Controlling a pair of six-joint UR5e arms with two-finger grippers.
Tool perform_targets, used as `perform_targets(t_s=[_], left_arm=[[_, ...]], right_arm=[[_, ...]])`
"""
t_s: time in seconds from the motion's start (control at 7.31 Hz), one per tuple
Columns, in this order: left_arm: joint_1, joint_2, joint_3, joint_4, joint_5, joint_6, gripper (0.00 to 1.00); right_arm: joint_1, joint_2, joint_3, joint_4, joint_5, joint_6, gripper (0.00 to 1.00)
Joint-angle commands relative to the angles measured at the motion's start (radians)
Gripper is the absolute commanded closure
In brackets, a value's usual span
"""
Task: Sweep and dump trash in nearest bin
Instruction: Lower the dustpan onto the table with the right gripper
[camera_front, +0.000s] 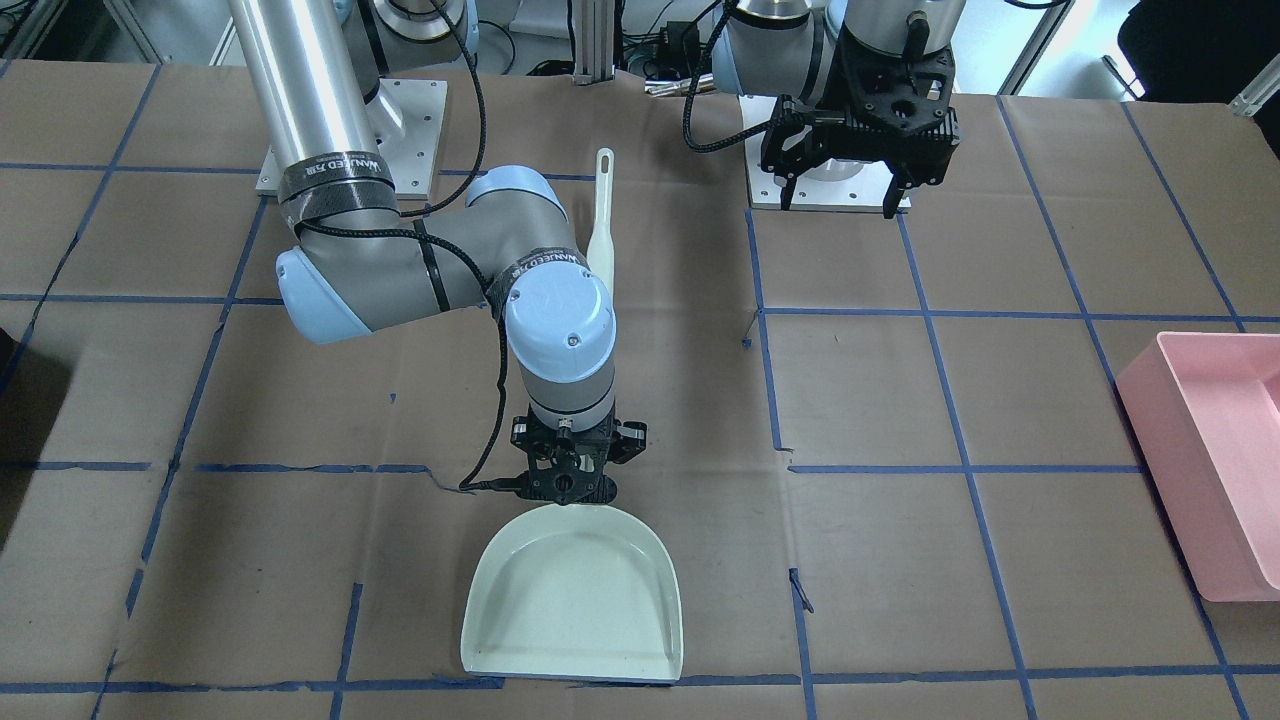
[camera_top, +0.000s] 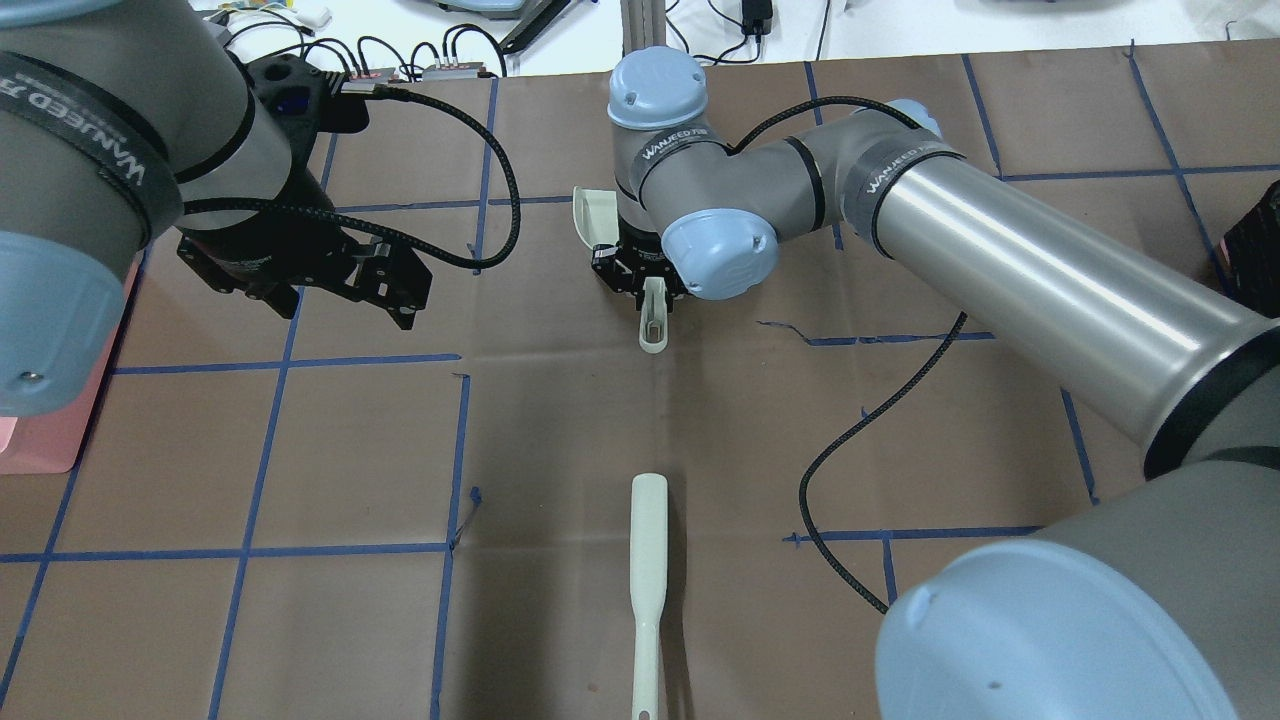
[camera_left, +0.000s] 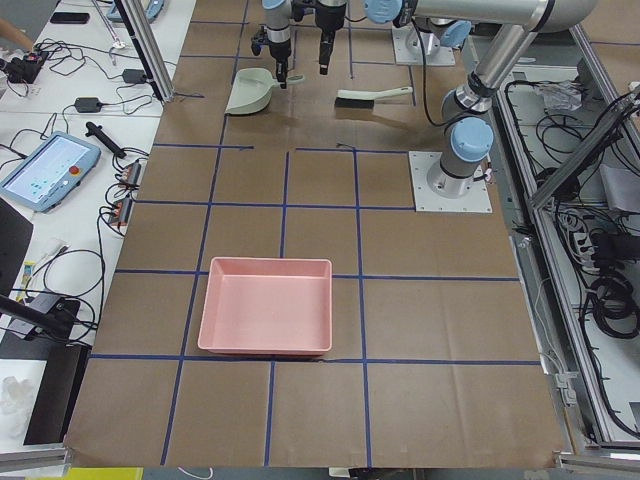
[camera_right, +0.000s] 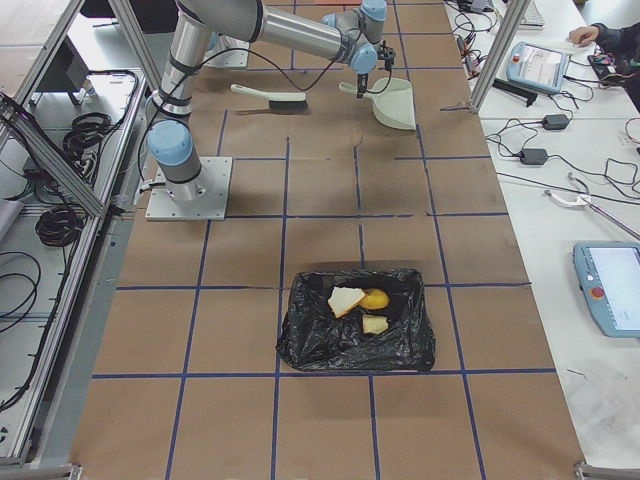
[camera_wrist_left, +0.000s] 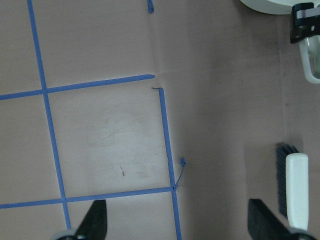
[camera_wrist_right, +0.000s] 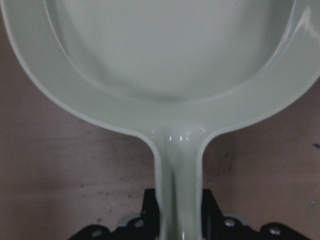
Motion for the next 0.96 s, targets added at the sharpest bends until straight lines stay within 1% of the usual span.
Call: perform_targets(t_s=[0.0,0.14,0.55,0.68,0.82], left_arm=[[0.000,0.000,0.000,-0.001,0.000,0.000,0.00],[0.000,0.000,0.000,-0.001,0.000,0.000,0.00],[0.000,0.000,0.000,-0.001,0.000,0.000,0.00],[0.000,-0.002,0.000,0.001,0.000,0.000,0.00],[0.000,-0.002,0.000,0.001,-0.002,0.000,0.00]], right_arm=[[0.000,0.001,-0.003,-0.001,-0.002,-0.002,0.11],[-0.002,-0.004,-0.006,0.001,0.000,-0.006,0.00],[-0.017,-0.042,-0.017,0.016,0.000,-0.015,0.00],[-0.028,-0.067,-0.008,0.018,0.000,-0.052,0.00],[-0.043,-0.094,-0.011,0.065,-0.002,-0.092,0.00]])
